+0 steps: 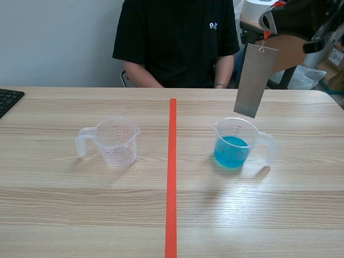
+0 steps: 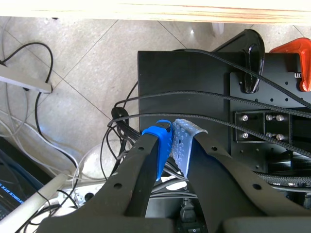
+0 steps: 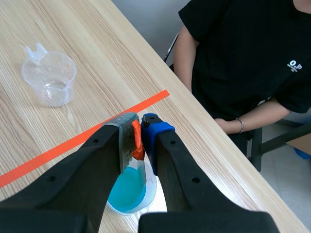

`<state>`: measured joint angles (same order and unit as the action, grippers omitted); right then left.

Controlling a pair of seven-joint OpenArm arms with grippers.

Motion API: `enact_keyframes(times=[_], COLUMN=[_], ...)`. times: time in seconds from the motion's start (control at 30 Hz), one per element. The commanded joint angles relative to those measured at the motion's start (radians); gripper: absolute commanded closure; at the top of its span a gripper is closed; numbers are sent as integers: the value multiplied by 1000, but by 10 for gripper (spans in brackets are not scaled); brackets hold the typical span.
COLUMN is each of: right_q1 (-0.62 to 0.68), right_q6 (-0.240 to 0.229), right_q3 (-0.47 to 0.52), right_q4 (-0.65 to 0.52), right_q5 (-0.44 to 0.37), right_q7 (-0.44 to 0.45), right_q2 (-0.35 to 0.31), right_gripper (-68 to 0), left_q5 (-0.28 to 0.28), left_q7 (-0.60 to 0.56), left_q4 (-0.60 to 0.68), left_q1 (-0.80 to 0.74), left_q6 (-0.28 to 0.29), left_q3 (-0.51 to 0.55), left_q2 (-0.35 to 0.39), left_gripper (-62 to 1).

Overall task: Do the redox reaction experiment.
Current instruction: 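Move the plate over the blue solution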

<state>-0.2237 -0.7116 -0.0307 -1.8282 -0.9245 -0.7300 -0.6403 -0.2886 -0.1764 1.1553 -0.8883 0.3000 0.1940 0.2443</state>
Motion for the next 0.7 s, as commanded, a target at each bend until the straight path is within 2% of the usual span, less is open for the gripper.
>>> enact_keyframes(times=[0.0,0.23,0.53,0.67], right_q1=[-20,-19,-19,-19], right_q6=[7,3,3,3], right_q3=[10,10,10,10], right_q4=[-3,-3,3,3], right_q5=[-4,-3,-3,-3], right_q7=[34,89,101,101], right_q2=[-32,-75,-74,-74], right_gripper=[-15,-15,-15,-15], left_q5=[-6,-6,-6,-6], left_q7=[-11,-15,-14,-18], left_q4=[13,14,14,14], left_q1=[-29,-42,-39,-43], left_q6=[9,18,17,19], left_q3=[6,6,6,6], left_q2=[9,23,20,44], left_gripper=[-47,-47,-47,-47])
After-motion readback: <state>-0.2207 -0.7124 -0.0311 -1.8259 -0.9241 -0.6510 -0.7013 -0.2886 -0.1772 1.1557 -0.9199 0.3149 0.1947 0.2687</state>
